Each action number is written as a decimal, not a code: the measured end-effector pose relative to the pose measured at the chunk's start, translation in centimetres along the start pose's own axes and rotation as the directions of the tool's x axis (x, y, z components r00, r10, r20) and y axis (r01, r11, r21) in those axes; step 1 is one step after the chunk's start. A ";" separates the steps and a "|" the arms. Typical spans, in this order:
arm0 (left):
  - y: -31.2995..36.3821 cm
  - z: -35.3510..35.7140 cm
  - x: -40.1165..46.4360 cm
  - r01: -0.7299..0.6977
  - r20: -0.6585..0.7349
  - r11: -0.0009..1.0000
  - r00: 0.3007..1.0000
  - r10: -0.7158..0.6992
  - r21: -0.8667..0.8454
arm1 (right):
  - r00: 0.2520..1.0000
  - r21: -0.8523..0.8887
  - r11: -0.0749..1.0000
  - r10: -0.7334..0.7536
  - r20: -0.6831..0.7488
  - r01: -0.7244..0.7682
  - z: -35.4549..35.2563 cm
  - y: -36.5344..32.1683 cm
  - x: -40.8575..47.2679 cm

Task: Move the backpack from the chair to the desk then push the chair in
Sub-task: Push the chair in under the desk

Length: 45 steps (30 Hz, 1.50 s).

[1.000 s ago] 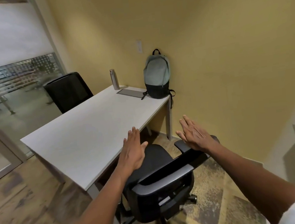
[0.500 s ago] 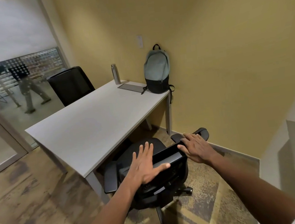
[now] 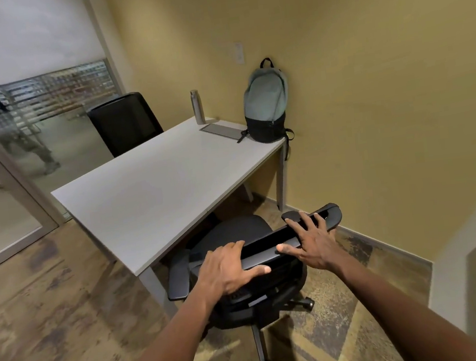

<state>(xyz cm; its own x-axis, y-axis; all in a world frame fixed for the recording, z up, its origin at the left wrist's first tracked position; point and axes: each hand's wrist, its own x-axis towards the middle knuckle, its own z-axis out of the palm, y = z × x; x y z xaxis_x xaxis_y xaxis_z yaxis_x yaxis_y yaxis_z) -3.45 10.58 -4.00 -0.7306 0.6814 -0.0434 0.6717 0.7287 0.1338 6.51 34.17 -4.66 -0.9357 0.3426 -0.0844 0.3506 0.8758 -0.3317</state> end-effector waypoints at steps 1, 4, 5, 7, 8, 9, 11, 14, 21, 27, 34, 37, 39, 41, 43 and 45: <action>0.1 0.0 0.4 -0.004 -0.003 1.000 1.000 0.004 -0.006 | 1.000 -0.001 1.000 -0.002 -0.002 0.002 -0.1 0.3 0.5; 0.3 0.2 2.0 -0.011 -0.029 1.000 1.000 0.011 -0.017 | 1.000 0.014 1.000 0.003 -0.008 -0.003 -0.3 1.2 2.3; 0.4 0.2 2.5 -0.009 -0.032 1.000 0.999 0.008 -0.017 | 1.000 0.011 1.000 0.002 -0.004 -0.002 -0.3 1.4 2.9; 0.3 0.2 3.5 -0.001 -0.042 1.000 0.999 0.001 -0.013 | 1.000 -0.004 1.000 0.001 0.006 -0.001 -0.4 1.7 4.1; 0.3 0.2 4.2 0.002 -0.052 1.000 0.999 -0.002 -0.009 | 1.000 -0.004 1.000 0.001 0.004 -0.001 -0.4 1.9 4.9; 0.2 0.1 4.9 0.004 -0.062 1.000 0.998 -0.004 -0.004 | 1.000 -0.001 1.000 0.000 0.002 0.000 -0.4 2.1 5.7; 0.0 0.0 6.2 0.010 -0.073 1.000 0.997 -0.010 0.006 | 1.000 -0.002 1.000 -0.010 0.007 0.010 -0.7 2.2 7.3; -0.2 -0.1 8.4 0.029 -0.095 1.000 0.995 -0.028 0.010 | 0.999 -0.004 0.999 -0.034 0.015 0.034 -1.1 2.5 10.0; -1.2 -0.6 14.8 0.075 -0.120 0.997 0.990 -0.074 0.009 | 0.995 -0.020 0.998 -0.058 0.085 0.060 -3.2 2.7 17.8; -1.8 -1.0 19.1 0.107 -0.145 0.994 0.984 -0.103 0.022 | 0.990 -0.021 0.995 -0.094 0.109 0.097 -3.7 3.4 23.1; -1.5 -0.7 24.1 0.175 -0.169 0.984 0.971 -0.170 0.015 | 0.979 -0.046 0.988 -0.140 0.148 0.148 -4.6 5.3 29.9; -0.9 -0.7 26.2 0.202 -0.167 0.979 0.966 -0.197 0.016 | 0.973 -0.038 0.984 -0.163 0.165 0.172 -5.2 6.2 32.6; -0.8 -0.6 27.5 0.217 -0.163 0.976 0.963 -0.214 0.003 | 0.968 -0.042 0.980 -0.186 0.167 0.196 -5.6 6.7 34.3; -0.8 -0.7 28.8 0.234 -0.160 0.972 0.959 -0.232 -0.008 | 0.961 -0.052 0.974 -0.207 0.181 0.220 -6.1 6.9 36.0; -0.7 -0.7 30.1 0.249 -0.167 0.968 0.954 -0.249 -0.023 | 0.954 -0.071 0.968 -0.222 0.200 0.240 -6.6 7.0 37.5; -0.7 -0.9 31.4 0.262 -0.171 0.964 0.949 -0.264 -0.034 | 0.950 -0.100 0.961 -0.234 0.209 0.259 -7.0 7.1 39.1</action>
<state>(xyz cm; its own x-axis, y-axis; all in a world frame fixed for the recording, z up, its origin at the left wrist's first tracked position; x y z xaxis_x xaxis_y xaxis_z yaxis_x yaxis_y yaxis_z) -26.92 31.42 -4.58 -0.8919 0.4426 0.0931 0.4521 0.8791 0.1511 -27.37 56.13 -3.75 -0.9788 0.0495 -0.1987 0.0988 0.9642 -0.2463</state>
